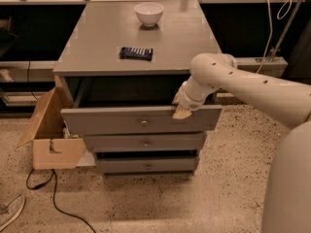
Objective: Open top drawer
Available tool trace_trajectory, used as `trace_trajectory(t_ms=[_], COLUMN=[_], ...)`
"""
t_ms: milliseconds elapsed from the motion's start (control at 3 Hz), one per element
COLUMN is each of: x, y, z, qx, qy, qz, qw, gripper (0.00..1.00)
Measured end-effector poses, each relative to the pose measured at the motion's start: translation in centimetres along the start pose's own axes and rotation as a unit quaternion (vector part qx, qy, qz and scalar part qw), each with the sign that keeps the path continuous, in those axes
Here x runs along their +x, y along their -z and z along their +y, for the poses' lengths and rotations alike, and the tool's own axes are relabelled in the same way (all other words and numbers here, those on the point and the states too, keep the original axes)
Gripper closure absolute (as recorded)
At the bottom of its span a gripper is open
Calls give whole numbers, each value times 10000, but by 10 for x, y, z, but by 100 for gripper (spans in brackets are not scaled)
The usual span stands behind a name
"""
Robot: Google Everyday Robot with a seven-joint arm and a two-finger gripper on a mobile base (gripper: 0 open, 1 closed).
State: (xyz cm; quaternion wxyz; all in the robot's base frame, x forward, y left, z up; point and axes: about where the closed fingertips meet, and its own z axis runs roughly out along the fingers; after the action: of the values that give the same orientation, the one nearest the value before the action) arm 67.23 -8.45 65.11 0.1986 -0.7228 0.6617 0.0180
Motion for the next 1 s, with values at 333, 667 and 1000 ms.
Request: trace_trajectory(t_ms=[333,667,1000], x=[-2,-2,-2], y=[5,5,5], z=[15,15,15], qx=[-77,-77,-78], qy=[-57,-57,-57], qz=[-175,-175,-175], qw=[9998,9998,9998], gripper=[82,59,35])
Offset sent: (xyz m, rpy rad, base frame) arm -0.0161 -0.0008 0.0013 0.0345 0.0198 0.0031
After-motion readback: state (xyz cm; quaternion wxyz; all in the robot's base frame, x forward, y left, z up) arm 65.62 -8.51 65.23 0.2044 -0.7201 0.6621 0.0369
